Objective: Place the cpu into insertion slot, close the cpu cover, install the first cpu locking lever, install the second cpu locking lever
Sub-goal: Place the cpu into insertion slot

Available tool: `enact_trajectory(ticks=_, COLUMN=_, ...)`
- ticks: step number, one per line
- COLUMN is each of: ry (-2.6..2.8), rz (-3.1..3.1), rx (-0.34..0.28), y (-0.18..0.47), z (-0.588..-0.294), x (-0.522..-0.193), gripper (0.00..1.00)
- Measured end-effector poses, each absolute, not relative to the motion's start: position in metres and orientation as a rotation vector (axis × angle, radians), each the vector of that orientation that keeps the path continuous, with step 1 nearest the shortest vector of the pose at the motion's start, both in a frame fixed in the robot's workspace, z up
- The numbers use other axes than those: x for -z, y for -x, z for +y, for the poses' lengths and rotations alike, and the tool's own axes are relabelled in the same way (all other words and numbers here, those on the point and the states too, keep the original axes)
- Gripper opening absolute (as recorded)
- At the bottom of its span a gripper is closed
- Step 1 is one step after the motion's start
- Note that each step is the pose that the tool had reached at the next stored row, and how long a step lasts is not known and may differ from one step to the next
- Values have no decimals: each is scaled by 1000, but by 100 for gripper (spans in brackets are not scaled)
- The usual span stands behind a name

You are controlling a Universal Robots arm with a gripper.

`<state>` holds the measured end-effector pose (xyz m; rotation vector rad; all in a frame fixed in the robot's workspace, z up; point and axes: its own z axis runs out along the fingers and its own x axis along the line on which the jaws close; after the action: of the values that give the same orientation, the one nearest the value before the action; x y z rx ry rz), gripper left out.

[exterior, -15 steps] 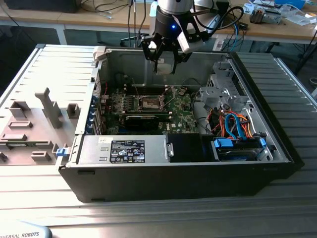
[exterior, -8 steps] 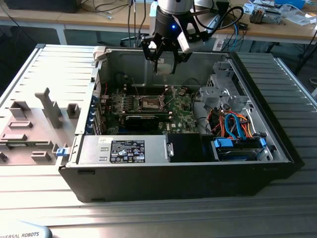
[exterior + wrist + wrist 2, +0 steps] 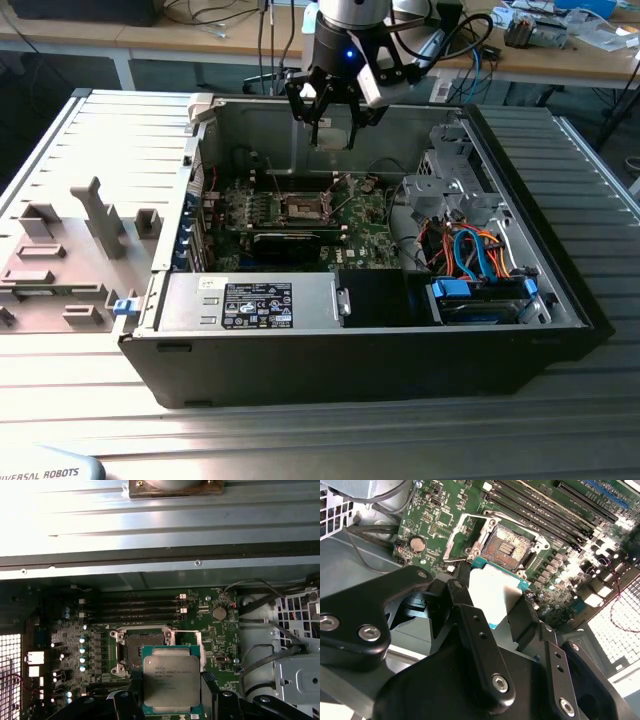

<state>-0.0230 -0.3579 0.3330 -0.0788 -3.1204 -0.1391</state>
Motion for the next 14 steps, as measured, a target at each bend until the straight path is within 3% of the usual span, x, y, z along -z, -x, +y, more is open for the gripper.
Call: enact_trajectory(ticks=14, ry=148, rz=-3120, rx=140, y=23, z=-358, x=-333, gripper=54)
